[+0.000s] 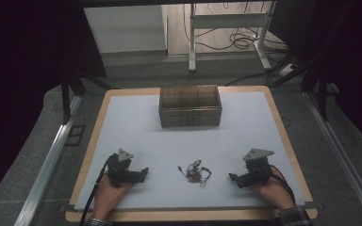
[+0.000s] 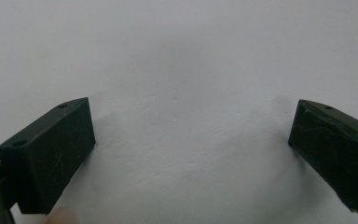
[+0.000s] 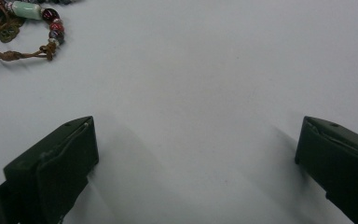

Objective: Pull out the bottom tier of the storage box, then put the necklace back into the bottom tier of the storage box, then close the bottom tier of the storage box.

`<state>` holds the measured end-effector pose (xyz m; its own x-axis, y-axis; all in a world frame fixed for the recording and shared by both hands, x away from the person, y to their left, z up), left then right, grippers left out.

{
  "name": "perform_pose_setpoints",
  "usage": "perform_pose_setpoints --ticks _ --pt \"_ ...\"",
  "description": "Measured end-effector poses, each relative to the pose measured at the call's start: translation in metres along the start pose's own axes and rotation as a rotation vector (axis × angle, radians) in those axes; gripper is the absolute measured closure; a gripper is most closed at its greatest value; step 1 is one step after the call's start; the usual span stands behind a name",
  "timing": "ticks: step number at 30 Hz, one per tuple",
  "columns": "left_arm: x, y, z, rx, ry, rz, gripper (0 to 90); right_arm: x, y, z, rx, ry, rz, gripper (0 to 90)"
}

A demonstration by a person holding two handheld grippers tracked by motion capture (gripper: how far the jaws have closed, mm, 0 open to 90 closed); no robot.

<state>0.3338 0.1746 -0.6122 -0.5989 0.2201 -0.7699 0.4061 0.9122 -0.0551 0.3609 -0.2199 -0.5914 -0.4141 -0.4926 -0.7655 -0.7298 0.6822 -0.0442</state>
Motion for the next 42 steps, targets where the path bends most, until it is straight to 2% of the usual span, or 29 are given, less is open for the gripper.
perform_pose_setpoints --ticks 26,42 --pt "0.0001 0.0004 -0.0002 0.001 0.002 0.002 0.4 -0.0014 -0.0003 0.0013 -0.007 -0.005 0.0 0.0" --pt "0.0001 0.0003 -0.0002 0.002 0.002 0.001 0.4 -0.0041 0.0024 0.0009 -0.002 0.03 0.009 0.0"
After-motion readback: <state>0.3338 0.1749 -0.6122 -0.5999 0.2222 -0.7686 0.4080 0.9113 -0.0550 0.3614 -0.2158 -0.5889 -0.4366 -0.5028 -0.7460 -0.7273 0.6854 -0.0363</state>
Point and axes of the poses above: each handheld gripper's, and its own axes: z roughly forward along the jaws, x roughly out of its underside, y roughly to its left, the point moved 8 cm from there along z, roughly forward along the jaws, and after that the axes turned 7 degrees about -y, right-handed, at the moved point
